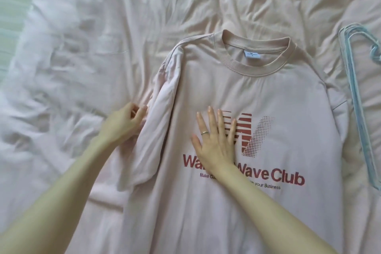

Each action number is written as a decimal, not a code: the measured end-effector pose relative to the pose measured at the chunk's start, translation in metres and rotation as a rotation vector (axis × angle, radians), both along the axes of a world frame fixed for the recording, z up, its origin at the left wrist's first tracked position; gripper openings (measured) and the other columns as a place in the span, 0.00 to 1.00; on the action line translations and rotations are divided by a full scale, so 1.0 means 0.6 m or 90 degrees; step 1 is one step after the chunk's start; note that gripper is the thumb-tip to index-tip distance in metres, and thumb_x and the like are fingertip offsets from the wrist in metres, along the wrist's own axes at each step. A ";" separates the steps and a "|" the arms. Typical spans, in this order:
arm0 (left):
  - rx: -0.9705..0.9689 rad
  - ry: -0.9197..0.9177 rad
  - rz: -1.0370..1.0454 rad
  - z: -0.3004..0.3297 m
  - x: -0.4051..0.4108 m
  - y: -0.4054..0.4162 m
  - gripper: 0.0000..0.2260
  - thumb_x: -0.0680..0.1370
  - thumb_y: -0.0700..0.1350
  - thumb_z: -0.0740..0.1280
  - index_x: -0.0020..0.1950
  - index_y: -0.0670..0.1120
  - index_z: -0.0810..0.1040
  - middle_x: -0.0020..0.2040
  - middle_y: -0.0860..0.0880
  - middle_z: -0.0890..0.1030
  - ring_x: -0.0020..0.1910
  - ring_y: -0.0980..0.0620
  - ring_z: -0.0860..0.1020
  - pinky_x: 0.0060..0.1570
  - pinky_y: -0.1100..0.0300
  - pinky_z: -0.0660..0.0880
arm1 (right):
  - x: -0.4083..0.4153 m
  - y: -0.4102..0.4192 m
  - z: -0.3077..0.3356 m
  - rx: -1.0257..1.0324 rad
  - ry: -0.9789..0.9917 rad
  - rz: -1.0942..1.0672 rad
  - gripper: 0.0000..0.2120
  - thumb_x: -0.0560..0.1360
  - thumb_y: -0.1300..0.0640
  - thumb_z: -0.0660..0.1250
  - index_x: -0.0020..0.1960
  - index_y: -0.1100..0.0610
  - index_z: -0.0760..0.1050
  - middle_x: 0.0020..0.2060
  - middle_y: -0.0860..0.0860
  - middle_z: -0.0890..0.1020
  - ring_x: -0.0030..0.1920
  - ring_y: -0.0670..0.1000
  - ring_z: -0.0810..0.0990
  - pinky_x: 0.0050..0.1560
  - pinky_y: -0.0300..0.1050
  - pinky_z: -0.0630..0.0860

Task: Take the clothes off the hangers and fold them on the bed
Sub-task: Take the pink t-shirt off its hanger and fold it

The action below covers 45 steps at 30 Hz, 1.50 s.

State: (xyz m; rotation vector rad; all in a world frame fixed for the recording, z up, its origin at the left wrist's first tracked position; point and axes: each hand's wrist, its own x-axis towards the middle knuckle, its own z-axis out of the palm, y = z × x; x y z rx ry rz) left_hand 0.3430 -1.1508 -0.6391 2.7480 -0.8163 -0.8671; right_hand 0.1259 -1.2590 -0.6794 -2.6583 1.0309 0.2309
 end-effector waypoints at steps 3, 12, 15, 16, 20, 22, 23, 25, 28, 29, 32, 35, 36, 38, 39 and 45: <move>-0.047 0.108 -0.013 0.003 -0.002 0.056 0.11 0.77 0.57 0.62 0.48 0.49 0.74 0.41 0.48 0.80 0.42 0.46 0.78 0.41 0.54 0.73 | 0.006 0.001 0.000 0.028 0.107 0.018 0.32 0.71 0.38 0.29 0.73 0.47 0.34 0.77 0.51 0.40 0.75 0.52 0.34 0.68 0.62 0.29; -0.457 0.126 0.281 0.028 0.037 0.070 0.10 0.78 0.44 0.63 0.37 0.48 0.67 0.34 0.51 0.66 0.31 0.58 0.64 0.30 0.66 0.63 | 0.024 0.001 0.031 0.054 0.201 -0.010 0.28 0.80 0.40 0.42 0.76 0.46 0.36 0.76 0.49 0.37 0.75 0.51 0.34 0.71 0.61 0.33; -0.542 0.055 0.493 0.044 0.114 0.086 0.10 0.75 0.46 0.60 0.34 0.51 0.65 0.34 0.51 0.64 0.33 0.55 0.64 0.32 0.61 0.64 | 0.027 0.001 0.036 0.065 0.211 -0.019 0.29 0.80 0.40 0.42 0.76 0.46 0.35 0.76 0.49 0.36 0.75 0.51 0.33 0.72 0.61 0.35; -0.538 0.045 0.544 0.046 0.142 0.093 0.10 0.75 0.46 0.59 0.34 0.50 0.65 0.33 0.51 0.64 0.35 0.53 0.65 0.33 0.59 0.64 | 0.030 0.002 0.037 0.071 0.213 -0.026 0.29 0.80 0.40 0.42 0.76 0.46 0.36 0.76 0.49 0.36 0.75 0.51 0.33 0.72 0.61 0.35; -0.449 0.209 0.584 0.028 0.182 0.105 0.11 0.78 0.53 0.62 0.44 0.47 0.69 0.34 0.49 0.69 0.32 0.48 0.71 0.29 0.57 0.69 | 0.036 0.007 0.042 0.088 0.178 -0.072 0.28 0.81 0.42 0.46 0.77 0.46 0.43 0.76 0.47 0.40 0.76 0.49 0.36 0.73 0.59 0.36; -0.447 0.301 0.565 0.017 0.169 0.113 0.19 0.76 0.59 0.64 0.57 0.45 0.68 0.36 0.50 0.75 0.28 0.55 0.75 0.29 0.58 0.73 | 0.048 0.010 0.045 0.126 0.099 -0.162 0.25 0.81 0.43 0.47 0.76 0.47 0.52 0.77 0.46 0.46 0.76 0.48 0.40 0.74 0.59 0.37; -0.460 0.307 0.530 0.010 0.167 0.119 0.22 0.75 0.58 0.66 0.62 0.47 0.66 0.43 0.51 0.79 0.29 0.57 0.77 0.30 0.57 0.74 | 0.061 0.011 0.048 0.148 0.054 -0.219 0.24 0.81 0.44 0.47 0.75 0.47 0.55 0.77 0.47 0.49 0.76 0.48 0.42 0.74 0.59 0.37; -0.446 0.232 0.383 0.004 0.170 0.125 0.28 0.72 0.54 0.72 0.66 0.51 0.64 0.60 0.48 0.74 0.47 0.55 0.78 0.41 0.52 0.77 | 0.086 0.012 0.057 0.165 -0.005 -0.294 0.24 0.81 0.44 0.49 0.75 0.48 0.57 0.77 0.48 0.52 0.76 0.48 0.45 0.74 0.60 0.39; -0.342 0.089 0.210 0.009 0.193 0.109 0.33 0.67 0.52 0.75 0.69 0.53 0.65 0.60 0.48 0.64 0.58 0.53 0.68 0.61 0.57 0.67 | 0.124 0.024 0.066 0.138 -0.016 -0.241 0.26 0.80 0.42 0.50 0.76 0.47 0.55 0.77 0.49 0.48 0.76 0.49 0.44 0.74 0.59 0.40; -0.325 0.059 0.199 0.012 0.202 0.101 0.31 0.69 0.51 0.75 0.69 0.53 0.66 0.60 0.47 0.62 0.56 0.54 0.67 0.62 0.62 0.64 | 0.137 0.032 0.066 0.125 -0.020 -0.204 0.27 0.79 0.40 0.48 0.76 0.47 0.54 0.77 0.49 0.48 0.76 0.49 0.43 0.73 0.59 0.38; -0.282 0.000 0.188 0.015 0.224 0.083 0.17 0.73 0.48 0.71 0.60 0.46 0.76 0.61 0.41 0.67 0.56 0.48 0.72 0.59 0.63 0.64 | 0.177 0.062 0.063 0.093 -0.061 -0.095 0.35 0.73 0.36 0.41 0.76 0.48 0.54 0.77 0.50 0.50 0.77 0.50 0.44 0.71 0.60 0.35; -0.267 -0.031 0.207 0.019 0.237 0.070 0.13 0.76 0.49 0.67 0.54 0.41 0.80 0.54 0.40 0.79 0.56 0.43 0.75 0.52 0.57 0.68 | 0.208 0.096 0.054 0.043 -0.133 0.016 0.33 0.73 0.38 0.48 0.73 0.51 0.63 0.75 0.54 0.60 0.75 0.55 0.56 0.70 0.68 0.45; -0.284 -0.025 0.232 0.022 0.243 0.065 0.12 0.76 0.49 0.67 0.52 0.41 0.80 0.51 0.41 0.81 0.54 0.43 0.77 0.50 0.56 0.69 | 0.215 0.106 0.050 0.009 -0.157 0.057 0.31 0.73 0.39 0.52 0.72 0.52 0.66 0.73 0.56 0.64 0.73 0.58 0.61 0.68 0.71 0.50; -0.328 -0.007 0.279 0.022 0.256 0.058 0.12 0.75 0.51 0.68 0.51 0.43 0.81 0.48 0.41 0.82 0.52 0.43 0.79 0.50 0.55 0.72 | 0.226 0.125 0.041 -0.056 -0.192 0.144 0.30 0.72 0.39 0.57 0.70 0.52 0.66 0.70 0.57 0.69 0.71 0.59 0.67 0.65 0.73 0.55; -0.338 0.001 0.294 0.020 0.262 0.058 0.12 0.74 0.51 0.69 0.50 0.43 0.82 0.48 0.41 0.83 0.51 0.44 0.79 0.50 0.55 0.73 | 0.231 0.135 0.038 -0.079 -0.204 0.188 0.31 0.71 0.38 0.57 0.70 0.52 0.65 0.69 0.57 0.70 0.70 0.59 0.67 0.64 0.74 0.56; -0.424 0.213 0.391 0.010 0.273 0.098 0.11 0.75 0.49 0.70 0.51 0.42 0.79 0.39 0.49 0.78 0.37 0.55 0.75 0.27 0.66 0.75 | 0.272 0.199 0.032 -0.137 -0.140 0.374 0.39 0.65 0.36 0.68 0.70 0.55 0.68 0.71 0.56 0.67 0.72 0.57 0.64 0.67 0.70 0.53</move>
